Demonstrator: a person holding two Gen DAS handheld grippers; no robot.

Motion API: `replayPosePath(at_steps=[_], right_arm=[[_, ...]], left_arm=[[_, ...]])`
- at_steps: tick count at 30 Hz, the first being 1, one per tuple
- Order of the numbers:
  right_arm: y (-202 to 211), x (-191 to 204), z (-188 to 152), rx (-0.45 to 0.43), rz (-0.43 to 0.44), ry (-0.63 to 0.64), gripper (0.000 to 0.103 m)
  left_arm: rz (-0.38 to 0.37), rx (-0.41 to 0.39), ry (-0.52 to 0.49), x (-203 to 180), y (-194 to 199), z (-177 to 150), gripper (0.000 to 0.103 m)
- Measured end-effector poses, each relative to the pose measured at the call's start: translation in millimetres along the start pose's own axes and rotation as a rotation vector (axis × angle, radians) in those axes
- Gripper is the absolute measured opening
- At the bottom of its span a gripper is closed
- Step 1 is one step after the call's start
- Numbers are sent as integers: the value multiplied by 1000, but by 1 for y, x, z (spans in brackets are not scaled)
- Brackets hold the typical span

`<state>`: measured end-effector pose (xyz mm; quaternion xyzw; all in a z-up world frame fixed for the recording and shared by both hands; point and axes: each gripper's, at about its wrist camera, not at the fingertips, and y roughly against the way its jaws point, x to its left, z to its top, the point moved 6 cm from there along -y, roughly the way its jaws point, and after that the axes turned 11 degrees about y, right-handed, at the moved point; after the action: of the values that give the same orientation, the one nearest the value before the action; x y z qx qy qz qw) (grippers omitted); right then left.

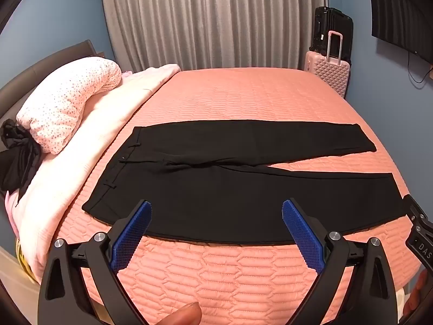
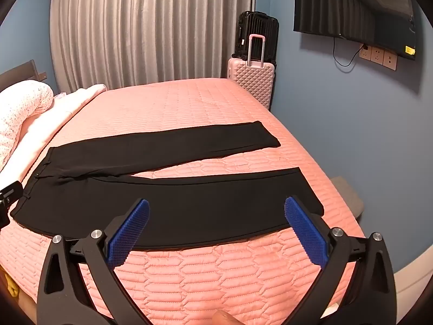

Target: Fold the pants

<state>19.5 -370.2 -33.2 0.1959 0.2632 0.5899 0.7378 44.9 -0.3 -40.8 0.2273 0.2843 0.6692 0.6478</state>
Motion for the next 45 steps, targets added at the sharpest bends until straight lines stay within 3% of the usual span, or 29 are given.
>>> replayPosePath(at_steps=[45], right_arm=[[-5,-5,0,0,0,8,98]], left_arm=[[20,14,13,11,-6,1,96]])
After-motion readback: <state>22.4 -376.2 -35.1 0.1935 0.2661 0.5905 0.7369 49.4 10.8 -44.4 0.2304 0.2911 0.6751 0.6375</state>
